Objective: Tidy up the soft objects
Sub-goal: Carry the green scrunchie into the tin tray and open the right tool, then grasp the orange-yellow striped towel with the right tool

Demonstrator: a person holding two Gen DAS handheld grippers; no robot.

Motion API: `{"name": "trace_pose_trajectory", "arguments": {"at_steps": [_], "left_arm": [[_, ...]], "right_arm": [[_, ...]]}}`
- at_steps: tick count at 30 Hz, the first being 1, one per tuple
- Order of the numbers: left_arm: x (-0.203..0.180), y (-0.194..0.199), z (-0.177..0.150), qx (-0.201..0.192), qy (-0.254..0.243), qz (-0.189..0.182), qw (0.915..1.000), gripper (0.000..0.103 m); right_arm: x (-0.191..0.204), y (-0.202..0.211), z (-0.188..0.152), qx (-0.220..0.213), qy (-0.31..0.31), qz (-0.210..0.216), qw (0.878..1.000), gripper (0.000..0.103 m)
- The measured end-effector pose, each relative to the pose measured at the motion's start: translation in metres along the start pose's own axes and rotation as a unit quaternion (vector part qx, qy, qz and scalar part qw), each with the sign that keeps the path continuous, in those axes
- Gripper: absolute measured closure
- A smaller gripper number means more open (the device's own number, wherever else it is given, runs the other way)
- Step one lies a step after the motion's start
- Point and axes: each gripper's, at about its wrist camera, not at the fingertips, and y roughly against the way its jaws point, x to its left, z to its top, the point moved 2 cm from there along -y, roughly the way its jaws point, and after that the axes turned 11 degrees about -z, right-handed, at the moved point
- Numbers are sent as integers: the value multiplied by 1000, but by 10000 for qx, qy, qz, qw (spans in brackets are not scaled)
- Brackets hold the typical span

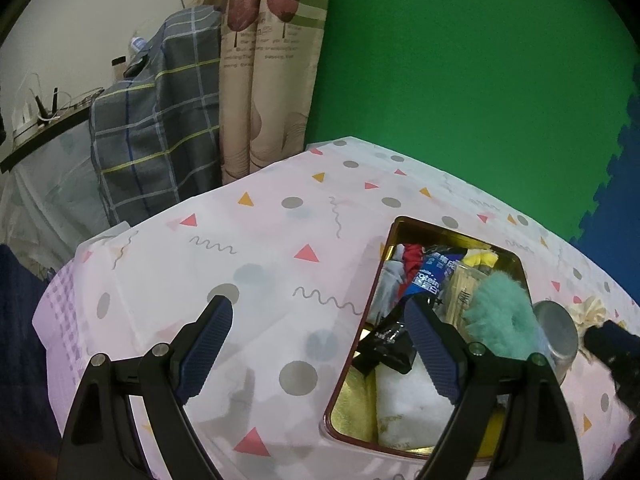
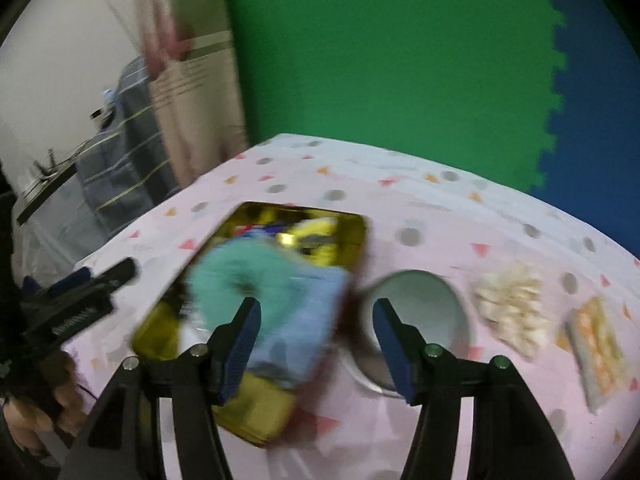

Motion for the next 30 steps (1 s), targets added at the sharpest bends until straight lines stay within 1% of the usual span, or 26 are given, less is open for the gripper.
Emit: {"name": "trace_pose_trajectory", "arguments": {"at_steps": [5,7,8,9,11,13,16,19,22,24,27,29,30], "left_arm": [[-7,-4,-2,132,-166,-85,9997,14],[-12,-5,-3,152,-250,-118,9995,14],[-14,-5,-4,171,-296,-126,9993,14],[-16,-6,-4,200,-347,-131,9991,14],[-20,-8,-6,237,-450,-184,9985,13],[-26,-11,-9,354,-589,-224,9974,13],[-36,-15,-13,517,-795,-377,9948,13],[-47,-15,-14,523,-1024,-371,9927,13],[-54,-13,-13,571,-1086,-532,9910,13],[-62,-14,-12,673,-1146,-673,9888,13],[-78,-13,-9,705,-1327,-732,9859,13],[-93,-12,-8,710,-1493,-814,9829,13],[-104,-13,-8,743,-1593,-917,9801,13]], "right_arm": [[-70,1,-10,56,-283,-569,9980,43],[-105,-1,-15,111,-389,-886,9952,43],[-116,-2,-17,136,-423,-966,9943,43],[-135,-4,-20,180,-495,-1106,9925,43],[-160,-7,-25,238,-601,-1277,9897,43],[-192,-13,-30,322,-742,-1456,9860,43],[-221,-22,-36,420,-768,-1656,9823,43],[-244,-34,-39,473,-756,-1700,9814,43],[-258,-47,-44,483,-702,-1673,9822,43],[-265,-57,-48,506,-695,-1662,9823,43],[-270,-72,-54,580,-689,-1600,9830,42],[-272,-75,-56,516,-755,-1497,9845,42],[-273,-75,-58,476,-795,-1444,9852,42]]}}
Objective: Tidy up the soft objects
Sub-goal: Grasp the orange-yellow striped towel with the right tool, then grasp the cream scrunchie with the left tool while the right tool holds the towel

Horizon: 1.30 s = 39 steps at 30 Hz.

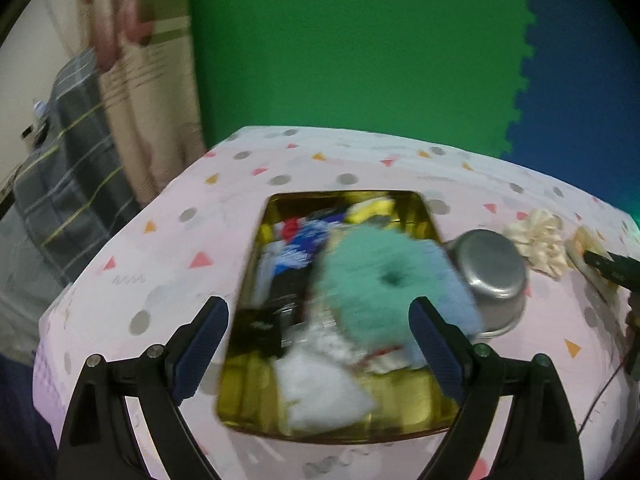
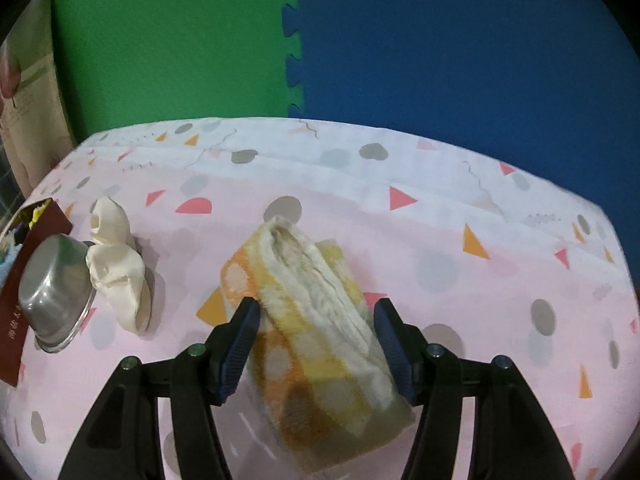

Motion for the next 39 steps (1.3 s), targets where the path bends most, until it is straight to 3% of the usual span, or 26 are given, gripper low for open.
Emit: {"name": "trace_pose_trajectory", "arguments": {"at_steps": [5,10,15,20,25,29,39], "left_arm": [[-46,-16,13,189,-266,-526,9981,13],[-97,-32,28,319,-473,-938,9940,13],[-141,-50,38,561,-698,-1294,9875,13],[-172,-68,46,756,-630,-1501,9838,13],[-195,-89,51,901,-644,-1477,9828,13],[-206,-106,56,1040,-510,-1478,9822,13],[-226,-155,69,1173,-391,-952,9878,13]], "right_arm": [[-7,-6,-6,131,-358,353,9987,42],[5,1,-13,115,-125,274,9995,42],[18,17,-26,43,95,198,9997,69],[16,37,-44,21,102,58,9999,72],[-2,57,-70,31,-5,-209,9998,72],[-12,64,-81,28,-166,-183,9997,72],[-16,60,-81,95,-265,-13,9996,70]]}}
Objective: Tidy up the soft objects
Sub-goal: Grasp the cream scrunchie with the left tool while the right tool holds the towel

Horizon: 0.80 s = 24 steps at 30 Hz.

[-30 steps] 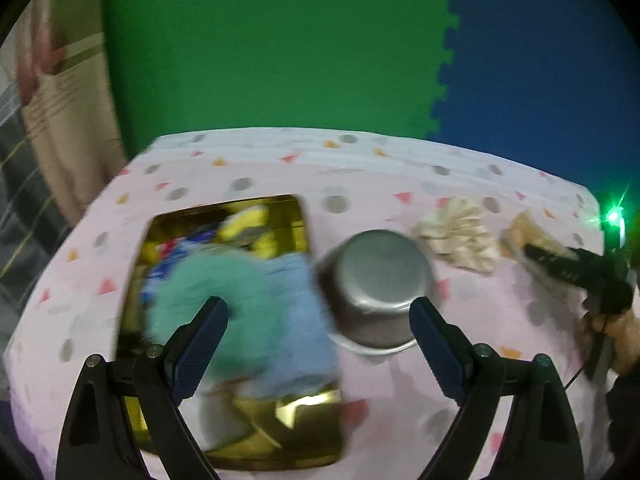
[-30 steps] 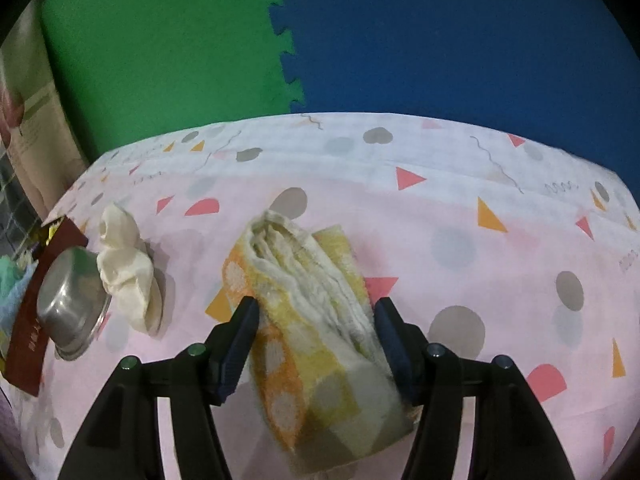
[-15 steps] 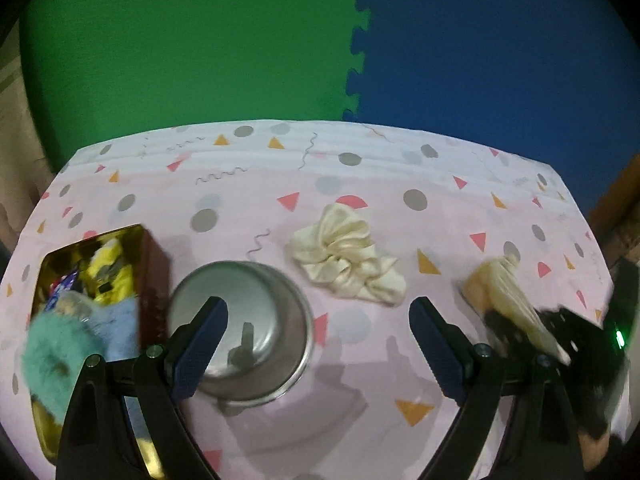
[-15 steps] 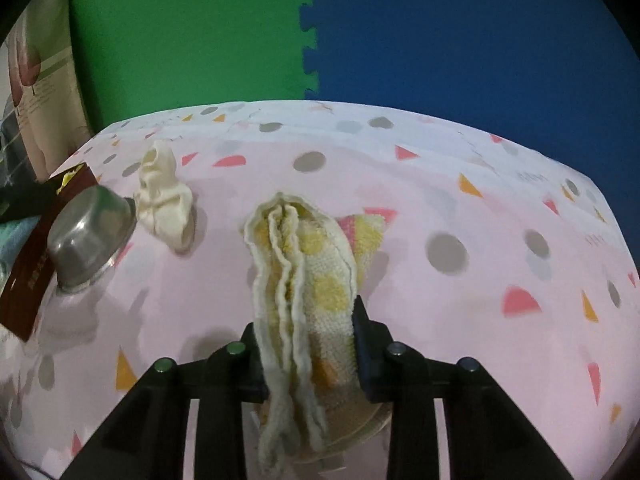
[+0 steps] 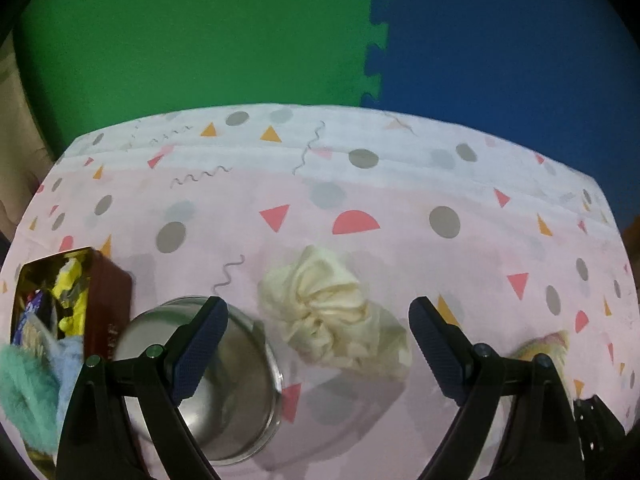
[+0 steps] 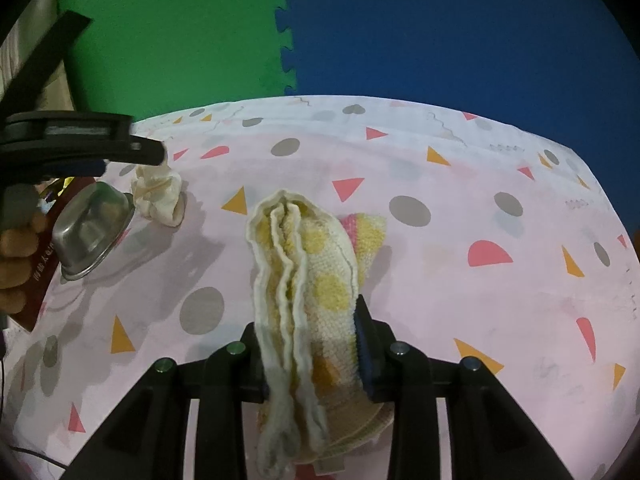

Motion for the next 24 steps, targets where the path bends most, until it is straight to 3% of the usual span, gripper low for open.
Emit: {"name": "trace_pose_trajectory", "arguments": {"at_steps": [2,4,9,14,24], "left_arm": [[-5,-7,3,57,-113,-10,9999,16],[-7,-14,3,142,-176,69,9997,36],[0,-29,-3,535,-20,-139,9985,87],[1,-15,-8,487,-172,-342,9981,94],[-10,33,-24,384,-452,-896,9942,94]], "right_arm": [[1,-1,1,1,3,-3,10000,70],[1,-1,1,2,-4,3,10000,70],[0,-3,1,14,-58,68,10000,70],[-2,-4,1,27,-116,131,9998,70],[-2,-3,1,29,-121,138,9998,70]]}}
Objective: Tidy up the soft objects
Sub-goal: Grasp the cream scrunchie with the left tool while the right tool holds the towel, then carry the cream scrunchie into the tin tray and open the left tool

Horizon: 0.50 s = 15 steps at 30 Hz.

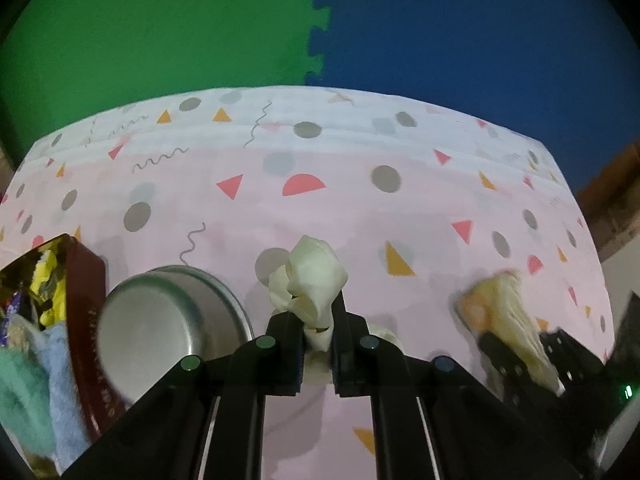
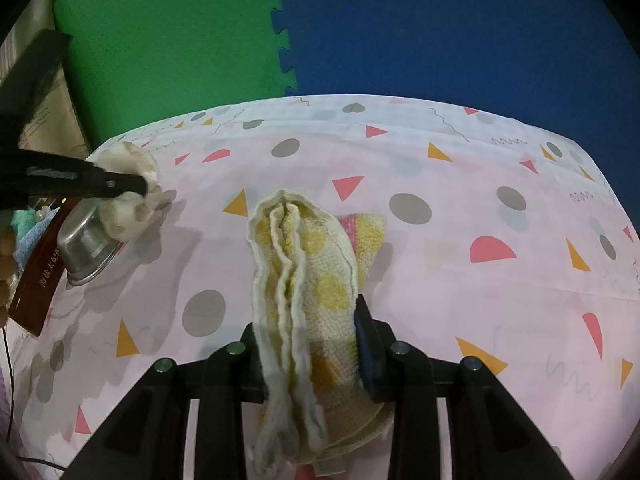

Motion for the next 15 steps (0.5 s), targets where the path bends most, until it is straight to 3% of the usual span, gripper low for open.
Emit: {"name": "trace_pose_trajectory", "arguments": {"at_steps": [9,15], "left_arm": [[-17,48,-23,-76,-405,-19,9992,94],[-9,81,-38,-145,-360,-37,9992,94]], "right_arm": [[1,0,0,-2,14,-24,10000,70],[2,-1,0,-4,42,-57,10000,70]]}}
